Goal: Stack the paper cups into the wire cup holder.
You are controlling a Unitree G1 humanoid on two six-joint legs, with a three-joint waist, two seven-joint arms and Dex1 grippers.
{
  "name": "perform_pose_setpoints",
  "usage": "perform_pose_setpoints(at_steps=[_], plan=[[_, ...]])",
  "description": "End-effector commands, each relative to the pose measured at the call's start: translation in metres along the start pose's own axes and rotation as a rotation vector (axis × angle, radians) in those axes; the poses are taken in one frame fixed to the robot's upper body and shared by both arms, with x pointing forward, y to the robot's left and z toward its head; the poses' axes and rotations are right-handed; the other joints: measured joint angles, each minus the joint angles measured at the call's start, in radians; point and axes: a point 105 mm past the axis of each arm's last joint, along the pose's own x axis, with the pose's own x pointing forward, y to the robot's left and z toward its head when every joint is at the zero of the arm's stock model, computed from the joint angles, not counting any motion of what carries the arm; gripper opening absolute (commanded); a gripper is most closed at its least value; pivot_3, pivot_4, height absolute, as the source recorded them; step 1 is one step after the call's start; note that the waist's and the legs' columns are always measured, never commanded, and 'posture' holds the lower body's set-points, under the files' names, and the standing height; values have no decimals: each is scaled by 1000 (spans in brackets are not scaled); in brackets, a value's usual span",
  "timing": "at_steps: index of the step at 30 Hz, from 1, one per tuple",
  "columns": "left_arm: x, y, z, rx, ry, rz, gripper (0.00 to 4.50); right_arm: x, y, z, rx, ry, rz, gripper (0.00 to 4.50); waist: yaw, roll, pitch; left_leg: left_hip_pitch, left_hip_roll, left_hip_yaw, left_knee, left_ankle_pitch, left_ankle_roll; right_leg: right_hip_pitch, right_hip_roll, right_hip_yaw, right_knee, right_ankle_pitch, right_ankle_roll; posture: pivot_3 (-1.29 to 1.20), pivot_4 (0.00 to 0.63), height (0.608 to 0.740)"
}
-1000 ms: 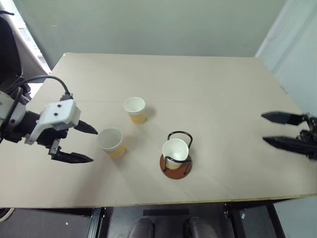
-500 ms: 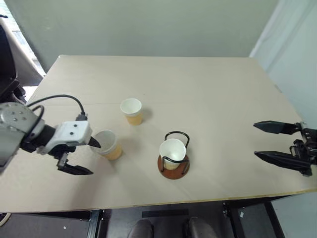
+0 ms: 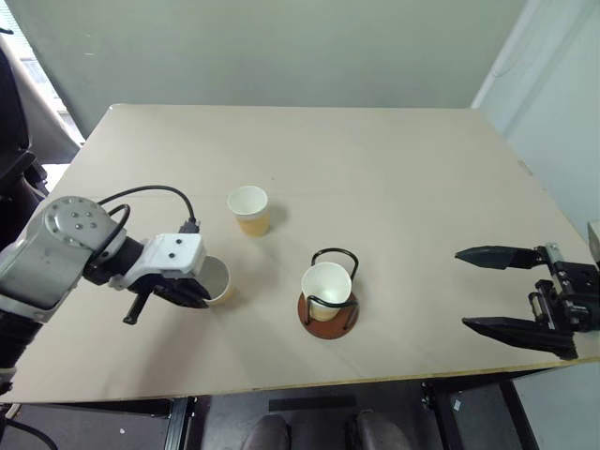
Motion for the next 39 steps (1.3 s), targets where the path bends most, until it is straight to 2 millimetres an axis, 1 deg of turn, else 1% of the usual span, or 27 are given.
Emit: perform_pose_setpoints(at_steps=[1,2,4,6,8,9,11,12,13,15,20,23,29,34,39], plan=[[-4,-5,8,19,7,-43,26,3,3,6,-40,-4,13,4500,0,0,0,0,0,0,0,0,0,0,0,0,0,0,0,0,150,740],[-5,-5,9,20,3,-46,26,4,2,7,-42,-7,14,4500,0,0,0,0,0,0,0,0,0,0,0,0,0,0,0,0,150,740],[-16,2,30,33,-75,-22,26,5,2,14,-55,-41,17,4500,0,0,0,0,0,0,-1,0,0,0,0,0,0,0,0,0,150,740],[-35,13,56,84,-170,29,26,5,1,25,-67,-92,17,4500,3,-1,1,-1,0,0,0,0,0,0,0,0,0,0,1,0,150,740],[-52,22,86,138,-282,59,26,6,1,27,-73,-90,14,4500,10,-2,0,-2,-1,-1,1,0,0,0,0,0,-1,1,1,0,150,740],[-57,23,94,155,-313,58,26,6,1,27,-73,-85,14,4500,11,-1,0,-2,-1,-1,1,0,0,0,0,0,0,1,1,0,150,740],[-68,20,124,240,-422,29,26,6,0,27,-73,-81,8,4500,11,-1,0,-2,-2,-1,1,0,0,0,-1,0,-1,1,1,0,150,740],[-71,18,135,278,-461,5,26,6,0,26,-73,-80,6,4500,11,-1,0,-2,-2,-1,0,0,1,0,-1,0,-1,1,1,0,150,740],[-72,14,144,316,-494,-27,26,6,0,26,-75,-76,1,4500,11,-1,0,-3,-2,-1,0,0,1,0,-2,0,-1,1,1,0,150,740],[-69,7,155,368,-529,-91,26,6,-1,26,-78,-70,-6,4500,11,-1,0,-4,-2,-1,1,0,1,0,-1,0,-1,2,4,0,150,740],[-58,-3,169,472,-543,-196,26,7,-1,25,-80,-58,-15,4500,10,-1,0,-4,-1,0,1,0,1,0,-1,0,-4,4,8,0,150,740],[-50,-8,174,523,-534,-245,26,7,0,24,-77,-55,-17,4500,10,-1,0,-4,-1,0,3,1,1,0,-1,0,-5,4,8,0,150,740],[-26,-2,169,604,-449,-262,26,7,1,23,-73,-51,-26,4500,10,-1,0,-4,-1,0,3,1,1,1,-1,0,-5,4,8,0,150,740],[-15,-1,168,647,-411,-270,26,7,2,23,-72,-50,-33,4500,10,-1,0,-4,-1,0,3,1,1,1,-1,0,-5,4,9,0,150,740],[-6,0,171,675,-413,-279,26,8,1,20,-70,-45,-38,4500,13,-1,0,-4,-2,0,4,1,2,2,-1,0,-5,5,9,0,150,740]])
